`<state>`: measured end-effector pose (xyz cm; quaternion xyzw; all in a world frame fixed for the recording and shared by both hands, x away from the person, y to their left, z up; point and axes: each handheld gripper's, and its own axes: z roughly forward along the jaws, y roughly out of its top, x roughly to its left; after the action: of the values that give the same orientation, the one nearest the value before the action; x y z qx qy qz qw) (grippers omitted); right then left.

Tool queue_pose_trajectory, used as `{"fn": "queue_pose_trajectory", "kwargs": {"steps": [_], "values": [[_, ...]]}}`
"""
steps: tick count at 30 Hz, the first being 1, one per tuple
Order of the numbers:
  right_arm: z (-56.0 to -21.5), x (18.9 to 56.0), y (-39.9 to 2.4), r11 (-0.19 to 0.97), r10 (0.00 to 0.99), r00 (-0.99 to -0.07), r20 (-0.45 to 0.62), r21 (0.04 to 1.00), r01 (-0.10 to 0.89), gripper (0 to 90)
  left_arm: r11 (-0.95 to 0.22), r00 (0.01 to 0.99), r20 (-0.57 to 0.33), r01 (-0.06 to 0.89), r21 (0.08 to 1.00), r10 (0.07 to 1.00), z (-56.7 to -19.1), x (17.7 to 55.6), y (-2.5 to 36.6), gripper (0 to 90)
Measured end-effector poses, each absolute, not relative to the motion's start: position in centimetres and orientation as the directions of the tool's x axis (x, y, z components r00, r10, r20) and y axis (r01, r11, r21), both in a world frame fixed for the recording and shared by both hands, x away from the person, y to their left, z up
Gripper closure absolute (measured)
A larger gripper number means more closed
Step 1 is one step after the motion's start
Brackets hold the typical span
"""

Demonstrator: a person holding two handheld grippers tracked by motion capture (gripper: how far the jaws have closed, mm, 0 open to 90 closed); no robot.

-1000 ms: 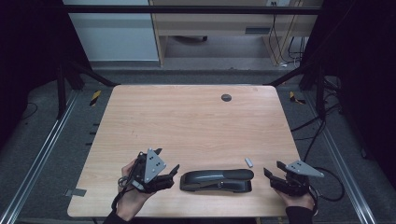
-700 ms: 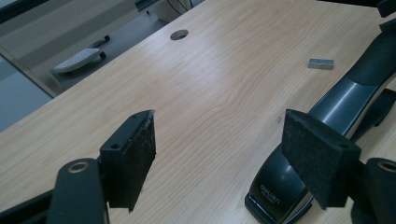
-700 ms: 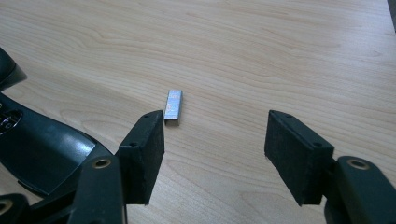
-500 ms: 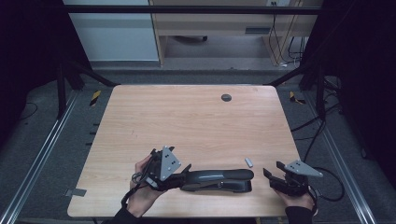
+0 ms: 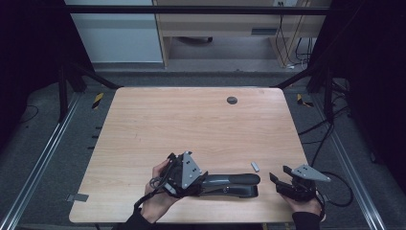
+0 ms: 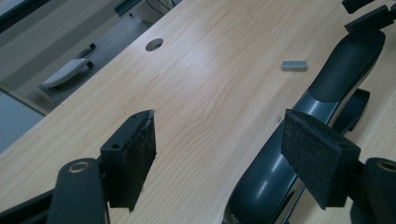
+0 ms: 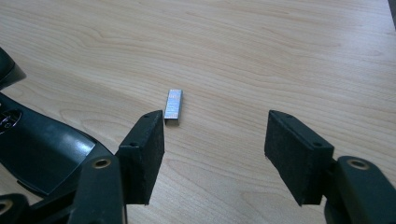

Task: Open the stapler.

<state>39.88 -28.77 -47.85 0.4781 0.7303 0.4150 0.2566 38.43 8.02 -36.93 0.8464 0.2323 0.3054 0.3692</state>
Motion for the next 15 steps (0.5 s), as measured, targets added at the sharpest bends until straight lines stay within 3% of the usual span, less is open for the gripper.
{"fn": "queue_pose_trajectory", "kwargs": {"steps": [15], "values": [[-47.9, 39.9, -28.8, 0.201, 0.911, -0.413, 0.021, 0.85, 0.487, 38.0, -0.667, 0.73, 0.379, 0.139, 0.732, 0.568, -37.6, 38.0, 5.5, 25.6]]}}
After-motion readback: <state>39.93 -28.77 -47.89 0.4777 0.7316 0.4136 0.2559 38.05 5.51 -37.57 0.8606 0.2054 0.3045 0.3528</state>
